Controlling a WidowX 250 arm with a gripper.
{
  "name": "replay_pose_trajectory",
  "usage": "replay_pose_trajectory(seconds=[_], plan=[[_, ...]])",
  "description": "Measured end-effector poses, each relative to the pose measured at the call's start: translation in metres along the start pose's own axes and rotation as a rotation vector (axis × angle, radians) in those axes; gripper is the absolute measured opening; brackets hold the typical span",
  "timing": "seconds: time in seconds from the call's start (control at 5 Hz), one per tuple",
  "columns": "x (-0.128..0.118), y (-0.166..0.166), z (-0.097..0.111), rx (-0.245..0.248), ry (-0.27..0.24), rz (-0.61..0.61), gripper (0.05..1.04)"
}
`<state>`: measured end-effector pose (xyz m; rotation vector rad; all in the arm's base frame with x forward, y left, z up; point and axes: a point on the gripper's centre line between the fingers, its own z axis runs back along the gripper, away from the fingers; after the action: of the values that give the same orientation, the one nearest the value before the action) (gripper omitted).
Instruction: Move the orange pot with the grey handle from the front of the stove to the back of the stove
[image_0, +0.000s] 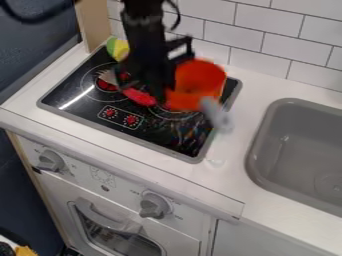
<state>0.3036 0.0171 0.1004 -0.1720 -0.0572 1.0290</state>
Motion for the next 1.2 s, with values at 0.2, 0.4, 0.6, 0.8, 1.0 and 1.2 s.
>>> replay_pose_trajectory(seconds=[0.2,0.4,0.6,0.8,1.0,1.2], plan=[[0.022,-0.013,0.008,-0.034,-0.032,0.06,0.072],[0.058,-0.023,-0.007,-0.01,-0.057,0.158,0.07],[0.084,-0.033,-0.014,-0.003,-0.106,0.231,0.07],[0.104,-0.035,-0.029,0.03,-0.125,0.281,0.07],[0.125,-0.024,-0.042,0.08,-0.142,0.333,0.07],[0.133,-0.013,-0.057,0.129,-0.132,0.358,0.07]])
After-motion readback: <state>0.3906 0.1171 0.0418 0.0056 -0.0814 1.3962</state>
